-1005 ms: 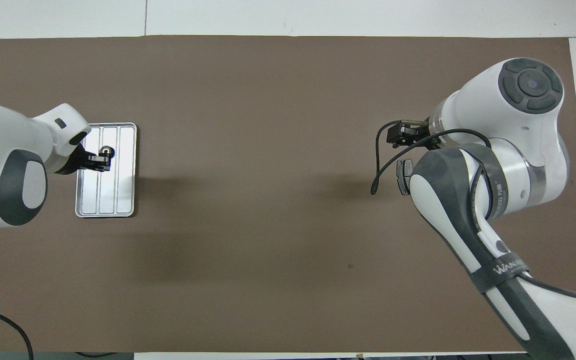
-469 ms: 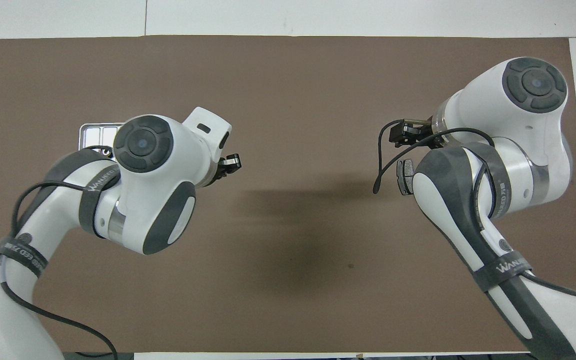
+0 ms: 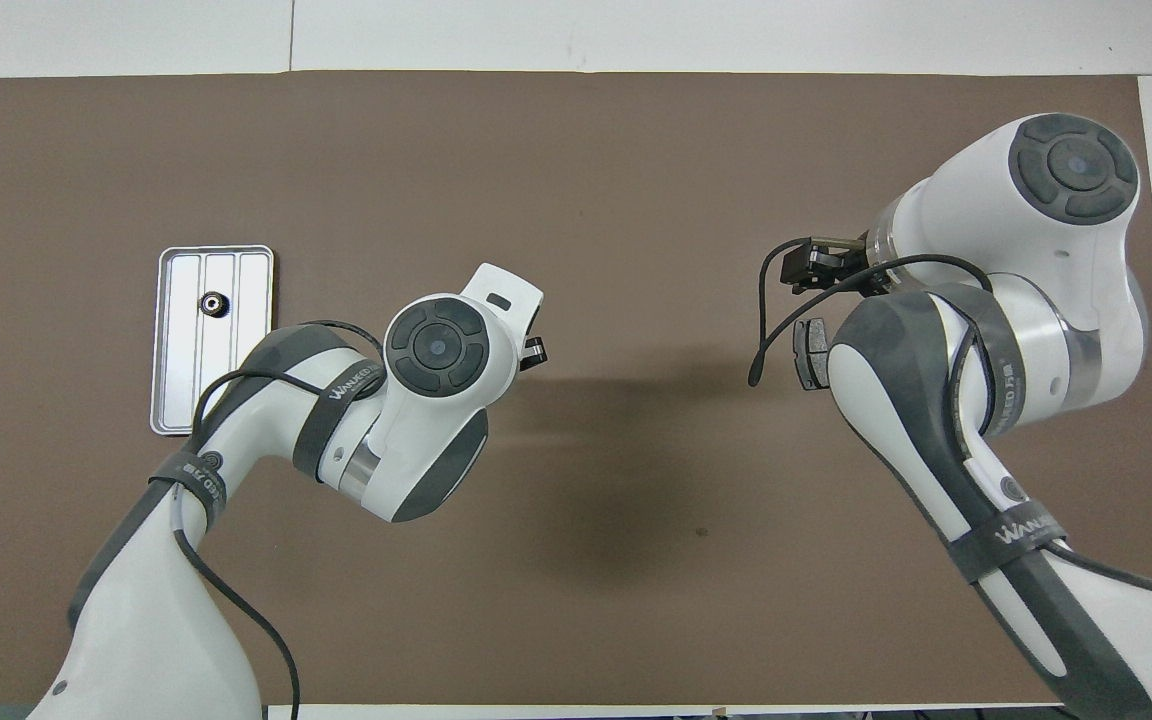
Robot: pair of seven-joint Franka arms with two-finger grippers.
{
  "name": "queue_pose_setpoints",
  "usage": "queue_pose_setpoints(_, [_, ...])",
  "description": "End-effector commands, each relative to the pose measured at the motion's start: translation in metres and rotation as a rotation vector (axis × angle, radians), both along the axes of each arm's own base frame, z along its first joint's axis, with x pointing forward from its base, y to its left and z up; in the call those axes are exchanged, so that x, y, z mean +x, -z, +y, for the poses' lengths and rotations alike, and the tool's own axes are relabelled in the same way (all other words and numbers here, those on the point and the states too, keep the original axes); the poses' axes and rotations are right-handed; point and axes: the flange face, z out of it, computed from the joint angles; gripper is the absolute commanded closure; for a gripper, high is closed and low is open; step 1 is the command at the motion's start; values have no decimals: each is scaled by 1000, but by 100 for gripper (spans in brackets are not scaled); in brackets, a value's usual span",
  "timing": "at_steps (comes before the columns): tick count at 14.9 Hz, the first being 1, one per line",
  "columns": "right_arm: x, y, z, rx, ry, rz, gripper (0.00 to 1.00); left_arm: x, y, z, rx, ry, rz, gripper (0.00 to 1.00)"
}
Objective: Place bearing gear from tray to pile
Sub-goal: 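Carry the gear to the table center with the left gripper and release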
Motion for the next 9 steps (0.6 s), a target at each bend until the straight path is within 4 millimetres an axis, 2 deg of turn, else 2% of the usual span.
queue_pose_setpoints(1, [-2, 1, -3, 4, 4, -14, 0, -4, 10, -10, 18, -20, -39, 100])
queue_pose_setpoints(3, [-2, 1, -3, 4, 5, -14, 0, -13, 21, -21, 20, -15, -37, 100])
queue_pose_setpoints(9, [-2, 1, -3, 3, 7, -13, 0, -13, 29, -23, 18, -14, -48, 100])
